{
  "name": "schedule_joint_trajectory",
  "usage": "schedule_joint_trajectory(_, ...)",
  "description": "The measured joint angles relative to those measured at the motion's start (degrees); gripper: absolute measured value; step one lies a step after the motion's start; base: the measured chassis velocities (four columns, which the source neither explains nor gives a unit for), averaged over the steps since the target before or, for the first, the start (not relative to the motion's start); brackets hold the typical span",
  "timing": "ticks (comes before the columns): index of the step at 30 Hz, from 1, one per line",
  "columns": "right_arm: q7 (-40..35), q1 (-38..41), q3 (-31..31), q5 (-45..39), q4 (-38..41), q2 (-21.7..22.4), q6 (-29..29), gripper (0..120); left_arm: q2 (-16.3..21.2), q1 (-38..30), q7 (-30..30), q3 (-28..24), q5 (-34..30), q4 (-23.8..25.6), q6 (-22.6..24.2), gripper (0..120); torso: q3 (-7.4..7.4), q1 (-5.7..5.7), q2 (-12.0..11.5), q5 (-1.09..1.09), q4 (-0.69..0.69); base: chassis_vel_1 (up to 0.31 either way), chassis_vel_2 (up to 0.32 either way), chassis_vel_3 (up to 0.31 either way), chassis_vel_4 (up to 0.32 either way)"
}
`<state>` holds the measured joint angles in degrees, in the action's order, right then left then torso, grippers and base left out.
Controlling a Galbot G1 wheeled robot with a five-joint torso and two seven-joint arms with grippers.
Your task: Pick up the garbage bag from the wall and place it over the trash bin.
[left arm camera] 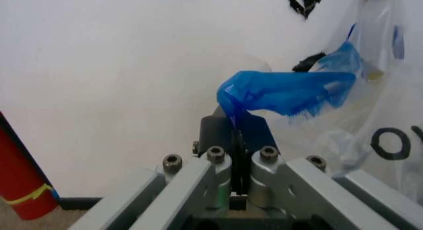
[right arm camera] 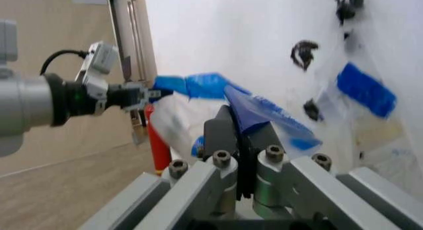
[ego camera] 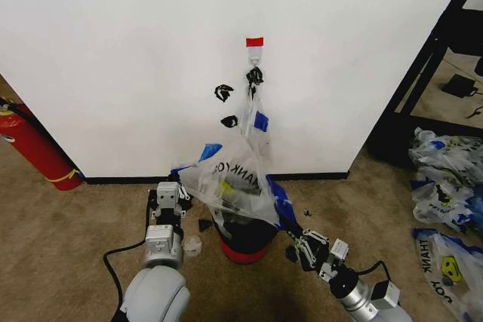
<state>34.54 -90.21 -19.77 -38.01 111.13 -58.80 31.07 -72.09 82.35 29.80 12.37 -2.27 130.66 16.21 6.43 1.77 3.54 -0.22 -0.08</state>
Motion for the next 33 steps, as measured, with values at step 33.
schedule_joint_trajectory(33, 1.75, 0.12, 2.24, 4.94, -19.55, 5.07, 7.07, 0, 0.93, 12.22, -0.24, -5.04, 19.55, -15.91, -9.91, 0, 0.0, 0.0, 0.01, -0.01, 0.0, 0.0, 0.0, 0.0, 0.0)
